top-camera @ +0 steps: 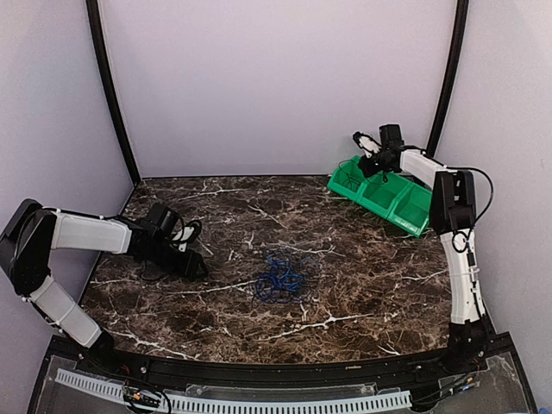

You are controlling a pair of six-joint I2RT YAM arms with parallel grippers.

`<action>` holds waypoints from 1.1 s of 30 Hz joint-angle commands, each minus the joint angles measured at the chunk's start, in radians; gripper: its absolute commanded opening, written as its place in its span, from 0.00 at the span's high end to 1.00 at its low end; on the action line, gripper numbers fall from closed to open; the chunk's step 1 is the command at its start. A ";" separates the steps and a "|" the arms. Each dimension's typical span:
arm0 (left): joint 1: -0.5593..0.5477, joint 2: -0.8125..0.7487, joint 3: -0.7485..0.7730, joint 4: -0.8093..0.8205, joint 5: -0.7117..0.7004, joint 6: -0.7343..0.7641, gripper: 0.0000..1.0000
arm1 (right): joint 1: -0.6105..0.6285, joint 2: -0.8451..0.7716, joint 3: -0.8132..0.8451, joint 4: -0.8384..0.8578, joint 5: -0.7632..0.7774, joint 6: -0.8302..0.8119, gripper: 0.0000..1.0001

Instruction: Untangle the cables

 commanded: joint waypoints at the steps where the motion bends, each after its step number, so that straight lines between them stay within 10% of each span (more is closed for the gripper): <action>1: -0.010 -0.007 0.016 -0.028 0.013 0.006 0.43 | 0.072 0.086 0.091 -0.070 0.128 -0.116 1.00; 14: -0.021 -0.017 0.015 -0.025 0.014 -0.001 0.43 | 0.134 0.123 0.113 -0.103 0.316 -0.198 0.99; 20: -0.023 -0.014 0.019 -0.025 0.022 -0.001 0.43 | 0.134 -0.048 -0.027 -0.089 0.314 -0.188 0.75; 33: -0.029 -0.052 0.019 -0.023 0.014 -0.001 0.42 | 0.139 -0.219 -0.099 -0.212 0.325 -0.162 0.60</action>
